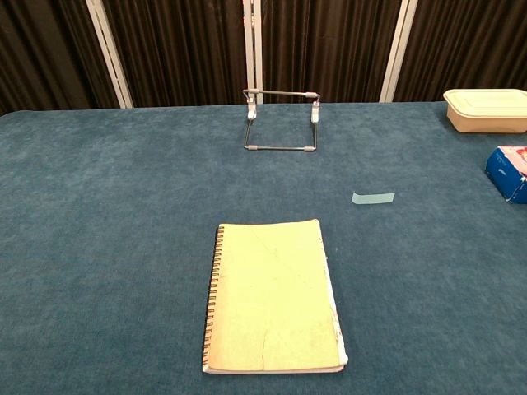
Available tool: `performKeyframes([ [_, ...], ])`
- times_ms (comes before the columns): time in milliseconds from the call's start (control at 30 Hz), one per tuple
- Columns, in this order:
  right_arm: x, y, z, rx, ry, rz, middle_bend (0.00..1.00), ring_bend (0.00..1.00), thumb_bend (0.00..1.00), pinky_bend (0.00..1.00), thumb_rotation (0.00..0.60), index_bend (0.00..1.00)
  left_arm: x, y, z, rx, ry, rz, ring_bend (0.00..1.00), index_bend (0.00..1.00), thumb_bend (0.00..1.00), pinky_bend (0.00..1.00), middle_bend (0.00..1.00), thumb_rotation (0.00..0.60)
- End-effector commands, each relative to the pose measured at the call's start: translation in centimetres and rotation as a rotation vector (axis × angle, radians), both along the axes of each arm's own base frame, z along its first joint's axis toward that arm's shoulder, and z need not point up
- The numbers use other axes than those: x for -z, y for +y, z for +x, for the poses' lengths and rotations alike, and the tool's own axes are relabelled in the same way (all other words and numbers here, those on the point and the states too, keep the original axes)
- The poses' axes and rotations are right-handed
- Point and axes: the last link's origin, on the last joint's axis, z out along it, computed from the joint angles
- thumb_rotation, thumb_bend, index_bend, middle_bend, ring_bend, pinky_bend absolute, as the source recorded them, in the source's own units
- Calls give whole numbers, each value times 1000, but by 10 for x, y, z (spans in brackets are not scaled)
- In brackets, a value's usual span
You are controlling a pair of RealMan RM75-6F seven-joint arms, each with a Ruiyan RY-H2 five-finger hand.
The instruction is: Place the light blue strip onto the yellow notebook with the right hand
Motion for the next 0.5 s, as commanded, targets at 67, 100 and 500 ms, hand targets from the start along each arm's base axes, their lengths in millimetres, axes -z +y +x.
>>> performKeyframes([
  [67, 1, 0, -1, 7, 2, 8, 0, 0, 0, 0, 600, 7, 0, 0, 0, 0, -1, -1, 0, 0, 0, 0, 0, 600],
  [100, 2, 0, -1, 8, 3, 10, 0, 0, 0, 0, 600, 7, 0, 0, 0, 0, -1, -1, 0, 0, 0, 0, 0, 600],
  [500, 19, -54, 4, 1, 17, 132, 0, 0, 0, 0, 600, 20, 6, 13, -6, -25, 21, -2, 0, 0, 0, 0, 0, 600],
])
